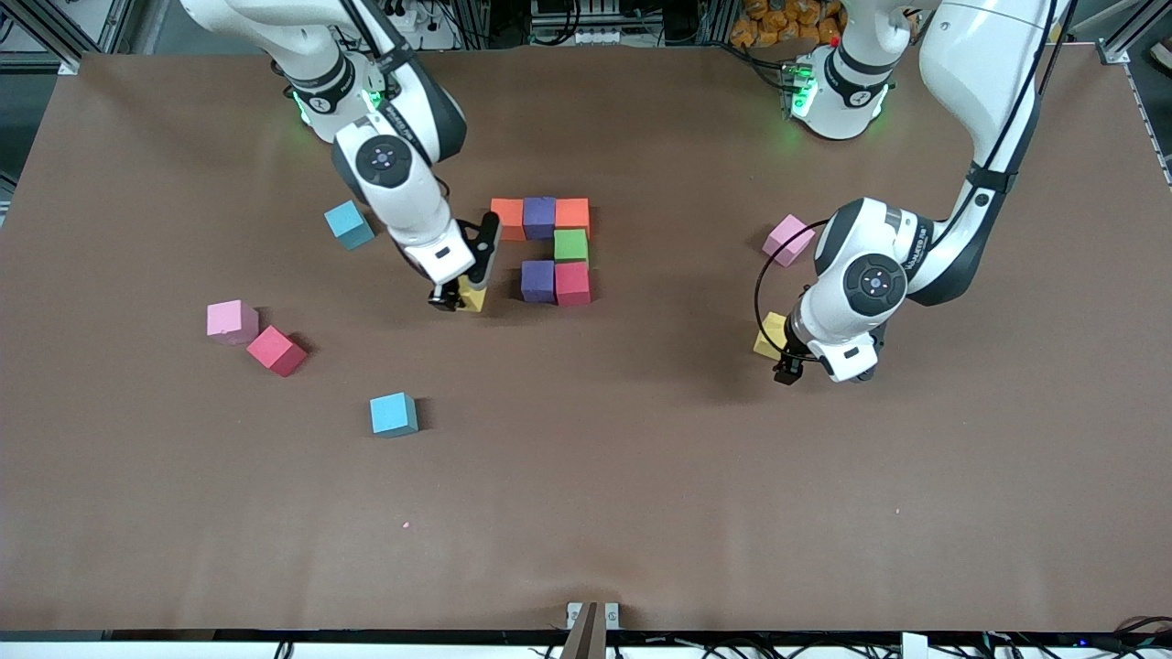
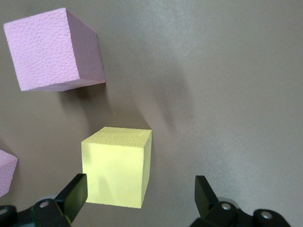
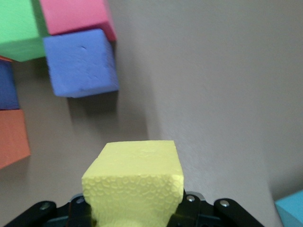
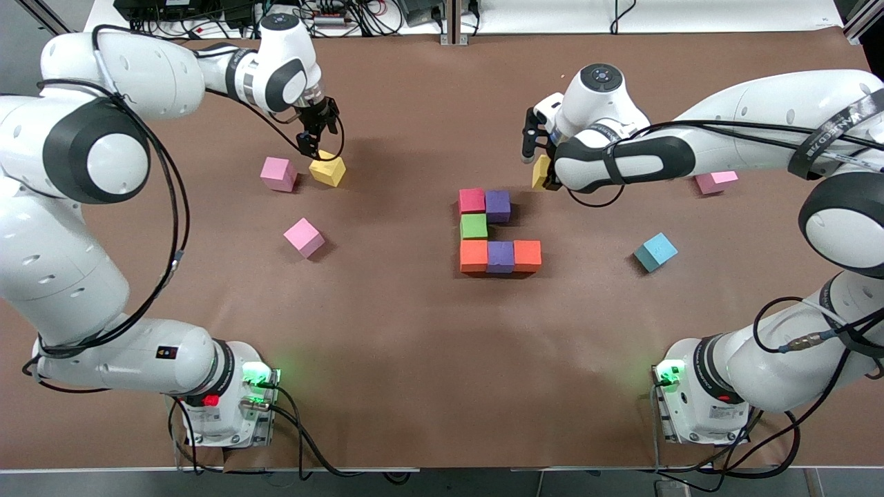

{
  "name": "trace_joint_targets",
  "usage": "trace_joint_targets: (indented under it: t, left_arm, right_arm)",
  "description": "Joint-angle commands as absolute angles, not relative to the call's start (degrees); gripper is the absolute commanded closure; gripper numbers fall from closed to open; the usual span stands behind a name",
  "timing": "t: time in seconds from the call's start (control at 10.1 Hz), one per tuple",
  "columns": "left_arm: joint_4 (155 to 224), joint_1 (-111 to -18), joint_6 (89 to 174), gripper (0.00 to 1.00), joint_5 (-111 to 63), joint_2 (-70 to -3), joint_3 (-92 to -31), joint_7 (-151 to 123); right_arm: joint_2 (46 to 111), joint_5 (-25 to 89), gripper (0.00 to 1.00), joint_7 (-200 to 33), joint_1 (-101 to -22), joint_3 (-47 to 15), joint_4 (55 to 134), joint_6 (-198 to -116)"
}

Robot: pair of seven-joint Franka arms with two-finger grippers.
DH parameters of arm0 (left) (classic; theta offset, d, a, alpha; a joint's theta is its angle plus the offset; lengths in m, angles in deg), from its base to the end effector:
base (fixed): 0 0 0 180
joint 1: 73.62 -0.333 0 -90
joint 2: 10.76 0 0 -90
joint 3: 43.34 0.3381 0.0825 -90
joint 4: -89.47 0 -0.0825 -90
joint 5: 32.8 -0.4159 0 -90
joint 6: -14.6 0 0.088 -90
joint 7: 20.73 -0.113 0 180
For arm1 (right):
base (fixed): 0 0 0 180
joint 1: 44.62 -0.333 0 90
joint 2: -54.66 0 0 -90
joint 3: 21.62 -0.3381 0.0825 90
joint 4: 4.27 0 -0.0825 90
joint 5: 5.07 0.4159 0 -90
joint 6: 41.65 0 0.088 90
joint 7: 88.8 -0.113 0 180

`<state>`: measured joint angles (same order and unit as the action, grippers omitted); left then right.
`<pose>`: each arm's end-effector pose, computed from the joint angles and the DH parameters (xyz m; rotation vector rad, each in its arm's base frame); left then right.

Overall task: Form number 2 with 11 blocks
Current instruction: 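Carry the yellow cube with the right gripper while the left gripper grasps another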

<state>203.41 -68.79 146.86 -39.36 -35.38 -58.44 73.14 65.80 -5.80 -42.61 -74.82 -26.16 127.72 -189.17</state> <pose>0.5941 -0.2083 0.2355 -2.5167 -1.7726 0.1142 0.4585 0.3185 0.2600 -2.3796 -2.0472 -0.1220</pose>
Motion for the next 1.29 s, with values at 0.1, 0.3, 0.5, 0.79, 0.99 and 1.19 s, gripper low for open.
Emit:
trace_joint_targets:
  t: [0.1,0.3,0.5,0.79,0.99,1.19]
  left_arm:
    - [206.98,-69.41,149.25,0.0,-38.96,-35.19,-58.98,72.26]
    - [207.95,-69.32,149.25,0.0,-38.96,-35.28,-58.98,72.34]
    - [207.95,-69.14,149.69,0.0,-38.96,-36.42,-58.89,72.61]
    - [207.86,-68.97,150.48,0.0,-38.96,-37.56,-58.8,72.87]
    - [207.78,-68.88,151.09,0.0,-38.96,-38.09,-58.72,73.05]
    - [207.78,-68.97,151.18,0.0,-38.96,-38.44,-58.72,73.05]
  right_arm:
    - [65.21,-5.95,0.76,-41.52,-75.03,-26.02,128.62,-189.3]
    - [66.08,-6.13,0.76,-41.43,-75.12,-26.02,128.44,-190.09]
    - [68.1,-6.22,0.76,-41.08,-76.25,-26.02,128.36,-192.19]
    - [71.44,-6.22,0.76,-41.34,-76.43,-26.1,127.22,-192.99]
    - [71.62,-6.04,0.76,-41.6,-77.83,-26.1,127.21,-192.56]
    - [71.89,-5.78,0.76,-42.22,-79.76,-26.02,127.21,-192.47]
